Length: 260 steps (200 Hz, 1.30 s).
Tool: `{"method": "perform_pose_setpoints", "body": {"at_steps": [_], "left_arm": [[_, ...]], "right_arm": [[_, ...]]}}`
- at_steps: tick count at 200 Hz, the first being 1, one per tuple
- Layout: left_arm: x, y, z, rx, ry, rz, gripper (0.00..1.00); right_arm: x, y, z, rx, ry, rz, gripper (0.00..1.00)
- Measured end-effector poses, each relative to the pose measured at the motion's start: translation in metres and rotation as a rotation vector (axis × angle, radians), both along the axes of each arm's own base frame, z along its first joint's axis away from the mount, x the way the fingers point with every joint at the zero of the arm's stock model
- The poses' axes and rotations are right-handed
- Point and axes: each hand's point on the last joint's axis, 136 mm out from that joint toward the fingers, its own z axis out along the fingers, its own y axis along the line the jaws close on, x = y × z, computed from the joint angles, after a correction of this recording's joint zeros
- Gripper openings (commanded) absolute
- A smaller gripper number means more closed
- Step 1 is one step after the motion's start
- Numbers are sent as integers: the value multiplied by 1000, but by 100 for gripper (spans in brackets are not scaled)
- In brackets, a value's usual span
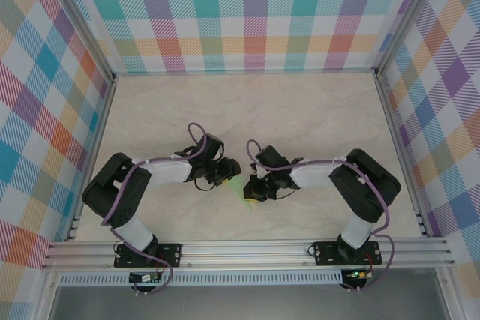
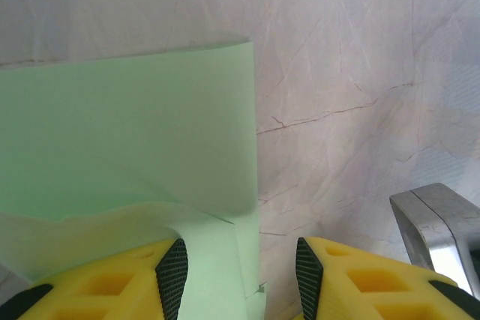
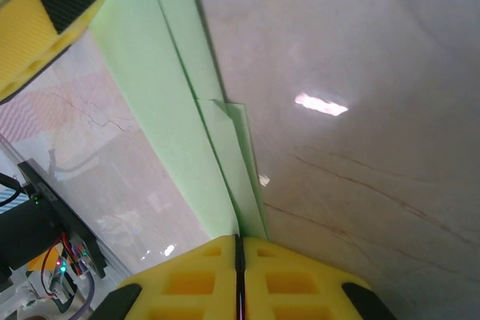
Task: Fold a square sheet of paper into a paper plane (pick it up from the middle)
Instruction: Fold the wing for the fifth time at the center of the table.
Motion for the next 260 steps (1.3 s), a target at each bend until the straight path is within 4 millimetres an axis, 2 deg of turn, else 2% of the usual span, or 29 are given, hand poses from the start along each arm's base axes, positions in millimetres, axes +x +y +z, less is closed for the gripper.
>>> {"method": "perform_pose_setpoints", "body": {"at_steps": [73,138,211,236,260], "left_arm": [[0,0,0,3,2,-2,46],[0,1,0,10,7,0,46],[0,2,-1,15,6,-1,46],[0,2,-1,15,5,-1,46],[0,2,-1,17,2,-6,46]], "right_arm": [[-12,-11,4,-40,11,28,21],[-17,-15,0,-83,14,51,14],[-15,-16,0,-152,-4,69,16],[-14,-26,9,-198,-39,51,17],[-5,-24,34,-160,-111,16,17]]}}
